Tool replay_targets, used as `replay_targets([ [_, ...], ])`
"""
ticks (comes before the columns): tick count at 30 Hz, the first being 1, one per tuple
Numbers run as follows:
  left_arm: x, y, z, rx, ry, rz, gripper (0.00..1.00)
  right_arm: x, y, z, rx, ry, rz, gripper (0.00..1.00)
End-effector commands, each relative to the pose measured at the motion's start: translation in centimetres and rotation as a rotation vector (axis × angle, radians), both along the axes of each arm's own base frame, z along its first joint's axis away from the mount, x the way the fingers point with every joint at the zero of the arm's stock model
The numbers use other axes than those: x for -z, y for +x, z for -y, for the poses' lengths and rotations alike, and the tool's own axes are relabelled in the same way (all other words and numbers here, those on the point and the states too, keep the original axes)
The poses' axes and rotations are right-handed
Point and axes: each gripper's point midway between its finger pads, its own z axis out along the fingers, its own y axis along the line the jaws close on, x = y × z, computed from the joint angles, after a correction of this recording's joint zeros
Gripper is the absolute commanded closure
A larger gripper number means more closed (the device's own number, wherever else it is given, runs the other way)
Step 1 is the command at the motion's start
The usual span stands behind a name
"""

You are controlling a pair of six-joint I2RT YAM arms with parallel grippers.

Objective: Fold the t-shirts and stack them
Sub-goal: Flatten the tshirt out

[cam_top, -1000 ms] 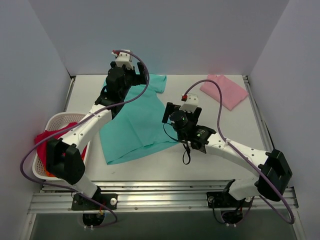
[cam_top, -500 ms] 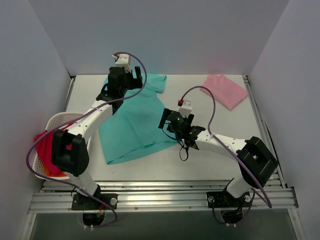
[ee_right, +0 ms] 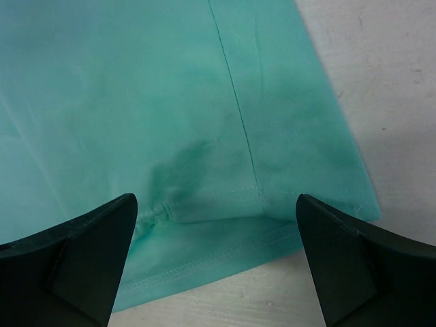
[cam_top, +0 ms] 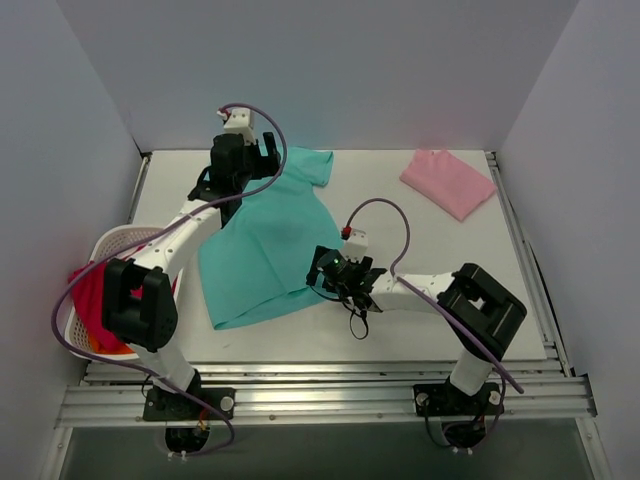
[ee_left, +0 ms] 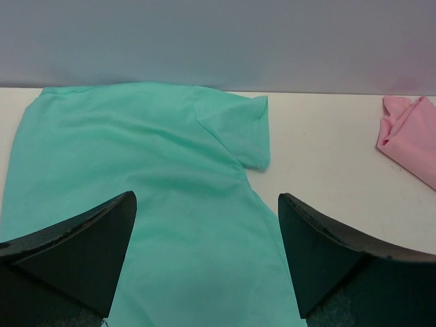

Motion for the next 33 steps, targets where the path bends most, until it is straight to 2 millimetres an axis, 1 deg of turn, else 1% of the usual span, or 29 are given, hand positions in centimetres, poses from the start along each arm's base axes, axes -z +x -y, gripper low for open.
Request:
replay_targets([
  [1, -1.6, 0.5, -0.1, 0.003, -0.031, 0.031, 0.06, -0.3, -0.1, 0.7, 0.060, -0.001, 0.017, 0.03],
  [5, -1.5, 0.5, 0.0, 0.007, -0.037, 0.029, 0.06, -0.4, -0.1, 1.5, 0.080, -0.021, 0.026, 0.07],
  [8, -1.3, 0.6, 0.2, 0.014, -0.039, 0.025, 0.06, -0.3, -0.1, 1.6, 0.081, -0.028, 0.027, 0.16],
  [9, -1.4, 0.6, 0.2, 0.014, -0.039, 0.025, 0.06, -0.2, -0.1, 1.6, 0.082, -0.032, 0.028, 0.22],
  [13, -1.4, 0.6, 0.2, 0.014, -0.038, 0.023, 0.06, 0.6, -0.1, 1.6, 0.076, -0.043, 0.016, 0.32],
  [17, -1.4, 0.5, 0.1, 0.012, -0.037, 0.023, 0.06, 1.5, -0.2, 1.5, 0.066, -0.049, 0.002, 0.36],
  [19, -1.4, 0.6, 0.1, 0.011, -0.037, 0.023, 0.06, 2.1, -0.2, 1.4, 0.061, -0.049, -0.010, 0.39],
  [24, -1.3, 0.6, 0.0, 0.009, -0.036, 0.020, 0.06, 2.9, -0.2, 1.4, 0.055, -0.053, -0.021, 0.47],
  [28, -1.1, 0.7, 0.0, 0.011, -0.035, 0.017, 0.06, 3.7, -0.3, 1.5, 0.049, -0.061, -0.041, 0.51],
  [33, -1.0, 0.8, 0.0, 0.009, -0.035, 0.015, 0.06, 3.9, -0.3, 1.5, 0.045, -0.060, -0.045, 0.58],
])
